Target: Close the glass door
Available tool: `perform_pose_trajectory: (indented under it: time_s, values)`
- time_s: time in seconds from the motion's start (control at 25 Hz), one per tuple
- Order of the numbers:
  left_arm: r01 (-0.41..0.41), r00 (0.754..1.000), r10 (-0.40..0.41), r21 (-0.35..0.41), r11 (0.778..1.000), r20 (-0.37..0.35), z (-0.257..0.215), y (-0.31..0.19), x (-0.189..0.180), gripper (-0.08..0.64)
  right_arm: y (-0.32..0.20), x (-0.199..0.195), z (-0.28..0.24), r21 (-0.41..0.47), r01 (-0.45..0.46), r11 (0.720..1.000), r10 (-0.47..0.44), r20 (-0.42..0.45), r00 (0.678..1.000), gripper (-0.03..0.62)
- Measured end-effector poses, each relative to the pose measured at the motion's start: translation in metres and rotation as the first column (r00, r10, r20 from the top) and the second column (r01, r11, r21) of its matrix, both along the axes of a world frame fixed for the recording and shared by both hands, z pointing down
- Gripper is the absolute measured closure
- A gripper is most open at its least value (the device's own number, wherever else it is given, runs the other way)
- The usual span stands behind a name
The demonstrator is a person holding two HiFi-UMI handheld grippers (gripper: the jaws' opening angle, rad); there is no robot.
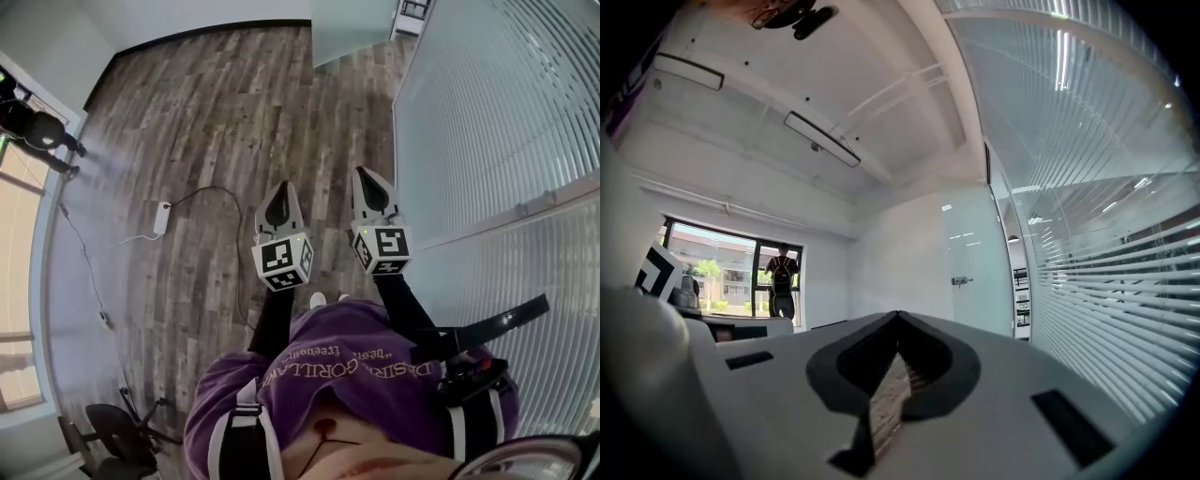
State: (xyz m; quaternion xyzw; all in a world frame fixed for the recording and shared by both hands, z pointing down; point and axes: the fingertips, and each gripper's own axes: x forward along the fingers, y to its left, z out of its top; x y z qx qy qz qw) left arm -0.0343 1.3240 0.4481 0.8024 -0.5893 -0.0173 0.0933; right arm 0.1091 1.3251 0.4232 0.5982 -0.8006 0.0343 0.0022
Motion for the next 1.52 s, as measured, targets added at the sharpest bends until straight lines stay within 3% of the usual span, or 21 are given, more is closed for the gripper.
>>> perform_pose_trajectory:
  time_s: [0.36,0.68,1.0,1.28,1.52]
  values:
    - [0.005,0.998,-0.011,-0.077,0.997,-0.07,0.028,-0.03,-0.012,0.56,-0.035,-0.011,0.015,-0.032,0.003,0.999,-0.003,0.0,1.0,0.595]
    - [0.064,0.996,-0.068,-0.071,0.995,-0.051,0.026,-0.125,-0.008,0.56,-0.135,-0.006,0.015,-0.027,0.053,0.998,-0.053,0.0,0.999,0.596]
    - [0.112,0.992,-0.115,-0.059,0.992,-0.047,0.01,-0.235,0.019,0.559,-0.249,0.013,-0.002,-0.011,0.12,0.993,-0.12,-0.009,0.993,0.595]
    - [0.134,0.99,-0.136,-0.07,0.989,-0.036,0.012,-0.286,0.034,0.56,-0.302,0.023,0.003,-0.024,0.144,0.989,-0.144,0.01,0.99,0.595]
    - [0.147,0.989,-0.148,-0.068,0.987,-0.021,0.013,-0.322,0.021,0.56,-0.342,0.009,0.007,-0.031,0.155,0.987,-0.154,0.025,0.988,0.595]
